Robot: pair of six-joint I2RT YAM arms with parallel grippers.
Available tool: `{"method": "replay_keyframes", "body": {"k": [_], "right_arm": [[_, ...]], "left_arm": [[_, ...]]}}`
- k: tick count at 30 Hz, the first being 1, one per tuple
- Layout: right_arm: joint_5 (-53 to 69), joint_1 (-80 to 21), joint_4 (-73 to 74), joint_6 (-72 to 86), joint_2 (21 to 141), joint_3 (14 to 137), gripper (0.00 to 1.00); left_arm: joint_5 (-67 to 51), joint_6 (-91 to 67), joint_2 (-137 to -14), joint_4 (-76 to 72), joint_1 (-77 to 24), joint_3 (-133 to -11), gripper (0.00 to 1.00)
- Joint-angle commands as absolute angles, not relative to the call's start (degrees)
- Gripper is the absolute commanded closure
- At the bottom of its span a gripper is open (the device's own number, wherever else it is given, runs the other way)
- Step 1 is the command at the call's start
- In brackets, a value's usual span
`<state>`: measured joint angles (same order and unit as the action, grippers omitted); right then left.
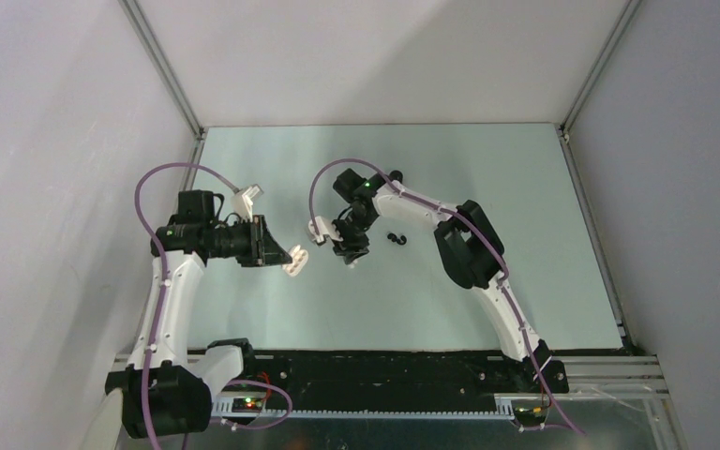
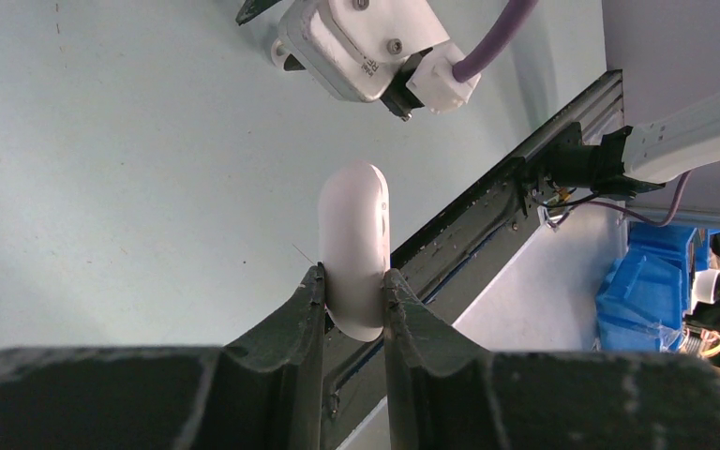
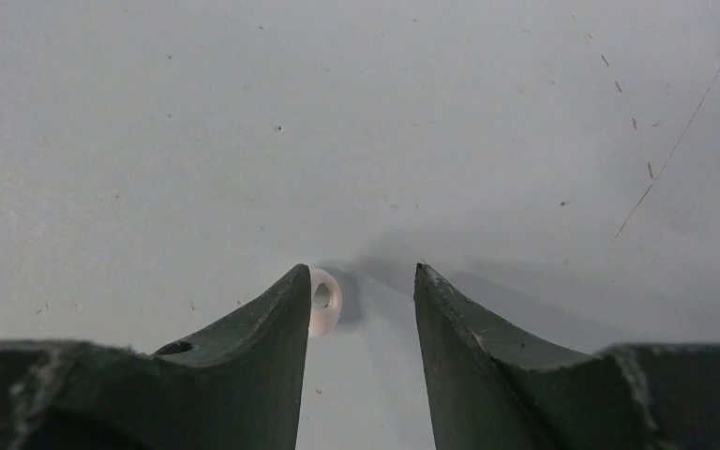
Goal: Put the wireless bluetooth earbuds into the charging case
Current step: Pick up the earbud from the center of the board.
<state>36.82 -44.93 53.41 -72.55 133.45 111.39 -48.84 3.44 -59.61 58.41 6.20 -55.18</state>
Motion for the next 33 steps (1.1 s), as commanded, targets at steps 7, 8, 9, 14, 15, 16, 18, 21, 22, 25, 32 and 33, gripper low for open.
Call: {"method": "replay_keyframes", "body": {"k": [7, 8, 9, 14, 15, 16, 18, 21, 22, 25, 32, 33], "right_arm": [[35.2, -44.4, 56.5, -76.6, 130.8, 107.2, 0.53], [35.4, -44.3, 56.6, -76.6, 130.6, 106.9, 0.53], [35.5, -44.3, 56.7, -76.6, 130.2, 106.4, 0.53], [35.9, -44.2, 58.0, -76.4, 129.5, 106.0, 0.55], [36.0, -44.2, 58.1, -76.2, 129.3, 105.7, 0.55], [36.1, -44.1, 58.3, -76.2, 129.2, 105.5, 0.55], [36.2, -44.1, 58.3, -76.2, 128.9, 104.9, 0.56], [36.1, -44.0, 58.3, -76.4, 128.5, 104.3, 0.59], [36.1, -43.9, 58.3, -76.4, 128.5, 104.3, 0.59], [36.4, -43.7, 57.9, -75.9, 128.3, 104.8, 0.6], [36.0, -42.9, 56.6, -73.8, 128.2, 105.5, 0.61], [36.0, -42.7, 56.5, -73.5, 128.1, 105.6, 0.6]], "left_arm": [[-51.0, 4.2, -59.5, 58.2, 6.8, -55.7, 1.0], [-51.0, 4.2, -59.5, 58.1, 6.8, -55.7, 1.0], [-51.0, 4.2, -59.6, 58.1, 6.9, -55.6, 1.0], [-51.1, 4.5, -59.7, 58.2, 6.9, -55.5, 1.0], [-51.1, 4.5, -59.6, 58.2, 6.9, -55.4, 1.0], [-51.1, 4.6, -59.6, 58.1, 6.9, -55.4, 1.0], [-51.1, 4.7, -59.6, 58.1, 6.9, -55.5, 1.0], [-51.1, 4.8, -59.5, 58.1, 6.8, -55.4, 1.0], [-51.1, 4.8, -59.6, 58.1, 6.8, -55.5, 1.0], [-51.0, 4.8, -59.4, 58.1, 6.8, -55.4, 1.0], [-50.8, 4.8, -59.4, 58.1, 6.9, -55.4, 1.0], [-50.8, 4.8, -59.4, 58.1, 6.8, -55.4, 1.0]]}}
